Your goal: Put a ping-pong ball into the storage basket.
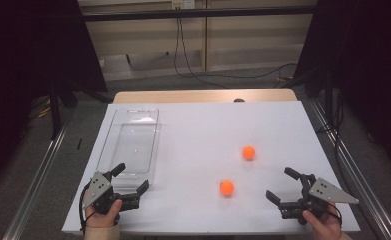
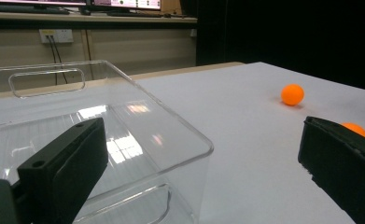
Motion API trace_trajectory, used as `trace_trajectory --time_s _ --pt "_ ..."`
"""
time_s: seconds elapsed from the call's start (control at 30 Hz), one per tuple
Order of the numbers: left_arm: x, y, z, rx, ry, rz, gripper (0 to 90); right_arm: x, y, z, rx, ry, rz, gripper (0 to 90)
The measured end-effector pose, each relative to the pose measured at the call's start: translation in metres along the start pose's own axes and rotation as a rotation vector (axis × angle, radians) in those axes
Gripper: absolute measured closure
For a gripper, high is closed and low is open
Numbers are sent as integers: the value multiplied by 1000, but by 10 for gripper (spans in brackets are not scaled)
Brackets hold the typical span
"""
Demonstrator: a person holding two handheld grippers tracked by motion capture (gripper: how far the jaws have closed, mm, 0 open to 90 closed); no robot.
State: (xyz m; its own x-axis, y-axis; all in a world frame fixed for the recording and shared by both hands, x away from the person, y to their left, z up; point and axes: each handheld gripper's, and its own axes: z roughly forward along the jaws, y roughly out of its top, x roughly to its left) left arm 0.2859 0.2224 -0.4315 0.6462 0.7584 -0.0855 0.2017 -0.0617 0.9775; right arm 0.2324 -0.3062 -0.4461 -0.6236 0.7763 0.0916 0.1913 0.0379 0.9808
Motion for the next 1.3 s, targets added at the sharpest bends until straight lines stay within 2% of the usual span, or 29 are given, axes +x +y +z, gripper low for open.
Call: trace_trajectory --time_s 0.1,0.3,0.67,1.3 --pt "-4 3 2 -5 -23 1 15 0 0 1 0 3 -1 4" --pt "-6 4 7 5 -37 2 15 0 0 2 4 3 -1 5" --pt "-17 12 17 -6 -85 -7 14 -1 0 2 2 1 4 5" --pt "-27 17 26 -9 -121 -15 14 0 0 6 14 18 5 6"
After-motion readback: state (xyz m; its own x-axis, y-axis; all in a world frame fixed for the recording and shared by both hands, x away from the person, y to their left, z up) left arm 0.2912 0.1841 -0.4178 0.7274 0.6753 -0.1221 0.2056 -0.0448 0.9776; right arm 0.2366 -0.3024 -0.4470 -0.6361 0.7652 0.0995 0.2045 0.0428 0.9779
